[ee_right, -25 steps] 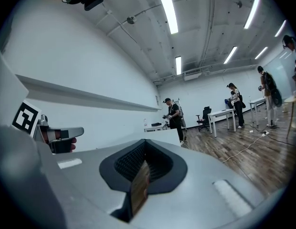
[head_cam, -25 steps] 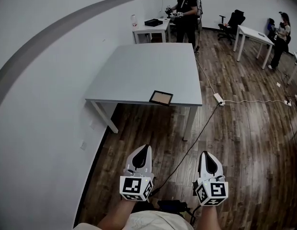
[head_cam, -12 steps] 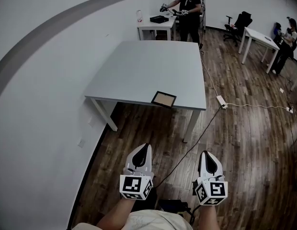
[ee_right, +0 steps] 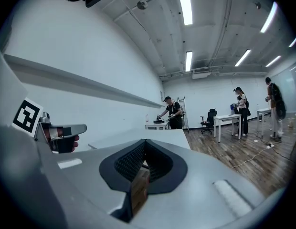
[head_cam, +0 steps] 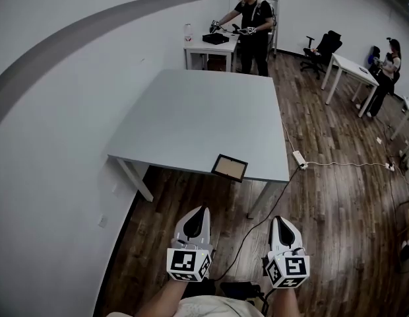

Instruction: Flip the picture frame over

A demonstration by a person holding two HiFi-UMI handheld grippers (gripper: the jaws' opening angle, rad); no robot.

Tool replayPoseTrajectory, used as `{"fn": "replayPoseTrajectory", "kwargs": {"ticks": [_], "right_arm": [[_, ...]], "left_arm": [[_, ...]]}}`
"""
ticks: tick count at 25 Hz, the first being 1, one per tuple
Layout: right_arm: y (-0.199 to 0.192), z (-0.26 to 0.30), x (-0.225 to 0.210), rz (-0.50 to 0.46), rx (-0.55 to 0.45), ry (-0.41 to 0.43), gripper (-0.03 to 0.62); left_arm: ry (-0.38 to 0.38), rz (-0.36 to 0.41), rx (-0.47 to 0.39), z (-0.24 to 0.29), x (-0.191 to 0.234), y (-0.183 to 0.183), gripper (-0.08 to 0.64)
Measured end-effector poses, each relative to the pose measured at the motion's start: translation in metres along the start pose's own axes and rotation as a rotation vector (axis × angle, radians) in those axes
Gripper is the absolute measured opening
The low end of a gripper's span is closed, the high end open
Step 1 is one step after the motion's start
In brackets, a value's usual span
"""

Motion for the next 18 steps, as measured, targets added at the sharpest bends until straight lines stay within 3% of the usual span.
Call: {"fn": "replayPoseTrajectory", "kwargs": {"ticks": [8,18], "right_arm": [[0.004,0.078,0.034,-0.024,0.008,-0.028,0.026],[0.004,0.127,0.027,-0.024,0.023,-0.038,0.026]], "left_arm": [[-0.032,-0.019,0.009,0.056,0.069,-0.014,0.0],[-0.045,-0.022,0.023,0.102,0.091,-0.026,0.0]]}}
Point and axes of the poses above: the fingertips, and each gripper's own axes: z forward along the fingers, x to its left, y out of its top, the point moved 5 cm from there along -z, backward along the fingers, and after that the axes turned 14 degrees about z, right-handed, at the moved point
